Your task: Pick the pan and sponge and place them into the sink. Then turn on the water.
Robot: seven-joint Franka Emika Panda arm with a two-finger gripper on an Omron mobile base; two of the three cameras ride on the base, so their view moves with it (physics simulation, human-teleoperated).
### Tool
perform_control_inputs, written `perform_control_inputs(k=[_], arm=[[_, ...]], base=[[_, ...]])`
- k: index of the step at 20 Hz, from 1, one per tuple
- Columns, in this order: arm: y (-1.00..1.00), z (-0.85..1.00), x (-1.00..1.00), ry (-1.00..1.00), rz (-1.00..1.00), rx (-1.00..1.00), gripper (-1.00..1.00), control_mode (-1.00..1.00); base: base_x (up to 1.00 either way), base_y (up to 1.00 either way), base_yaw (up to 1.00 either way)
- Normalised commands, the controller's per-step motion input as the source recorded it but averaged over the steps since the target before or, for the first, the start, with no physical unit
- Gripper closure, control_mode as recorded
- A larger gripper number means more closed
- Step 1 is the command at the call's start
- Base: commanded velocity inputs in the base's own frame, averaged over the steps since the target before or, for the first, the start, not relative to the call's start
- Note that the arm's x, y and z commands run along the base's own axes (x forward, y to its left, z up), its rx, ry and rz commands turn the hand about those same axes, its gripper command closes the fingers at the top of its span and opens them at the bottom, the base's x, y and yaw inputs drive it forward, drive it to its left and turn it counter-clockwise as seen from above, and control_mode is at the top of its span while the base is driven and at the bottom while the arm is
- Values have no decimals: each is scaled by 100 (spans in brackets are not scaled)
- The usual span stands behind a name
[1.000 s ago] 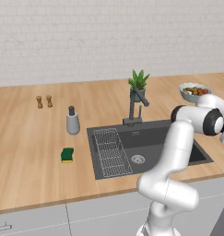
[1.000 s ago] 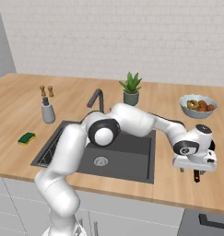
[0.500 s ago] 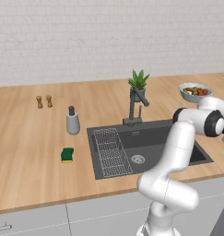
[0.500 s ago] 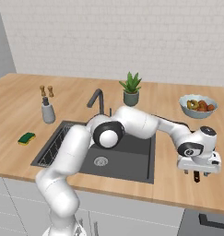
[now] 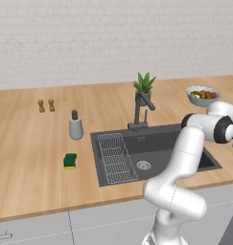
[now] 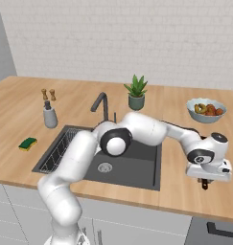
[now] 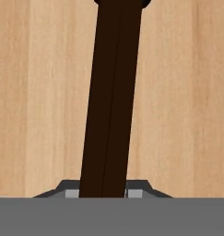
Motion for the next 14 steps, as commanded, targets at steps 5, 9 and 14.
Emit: perform_control_inputs(k=[5, 9, 14], arm=[[8, 0, -21, -1, 0, 0, 100, -100], [51, 0, -61, -1, 0, 0, 100, -100], [82, 0, -35, 0, 2, -1, 100, -100]], base=[[0, 0, 0], [0, 0, 0], [0, 0, 0]])
